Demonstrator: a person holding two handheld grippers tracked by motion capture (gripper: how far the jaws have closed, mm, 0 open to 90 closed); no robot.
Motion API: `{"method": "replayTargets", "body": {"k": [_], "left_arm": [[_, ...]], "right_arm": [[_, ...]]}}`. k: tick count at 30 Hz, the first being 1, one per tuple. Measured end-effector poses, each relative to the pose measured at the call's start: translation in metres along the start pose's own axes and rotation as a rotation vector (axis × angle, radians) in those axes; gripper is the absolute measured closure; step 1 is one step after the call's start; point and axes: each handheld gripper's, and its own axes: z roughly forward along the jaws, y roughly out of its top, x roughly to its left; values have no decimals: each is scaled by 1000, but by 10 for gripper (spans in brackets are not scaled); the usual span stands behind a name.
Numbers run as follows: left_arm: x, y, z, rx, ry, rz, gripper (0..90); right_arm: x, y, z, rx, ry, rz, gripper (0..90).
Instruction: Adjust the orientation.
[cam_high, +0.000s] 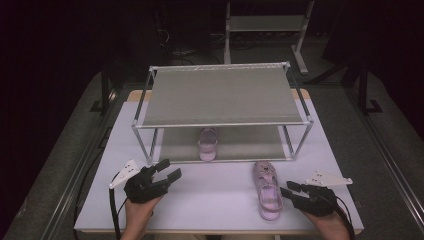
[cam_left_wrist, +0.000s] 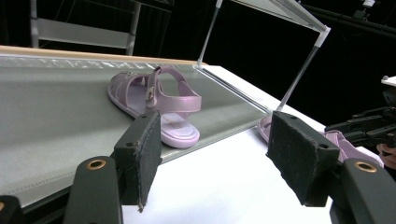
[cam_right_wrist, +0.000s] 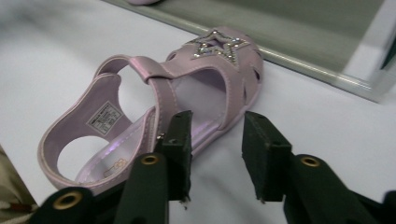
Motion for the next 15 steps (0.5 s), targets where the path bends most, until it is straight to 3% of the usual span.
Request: {"method": "replayTargets", "body": {"k": [8, 15], "left_arm": [[0, 0, -1, -2, 4, 1, 348], [0, 0, -1, -9, 6, 1, 348]], "right_arm": [[-4, -4, -14, -63, 7, 57, 559], [1, -3, -20, -137, 96, 76, 516]]}}
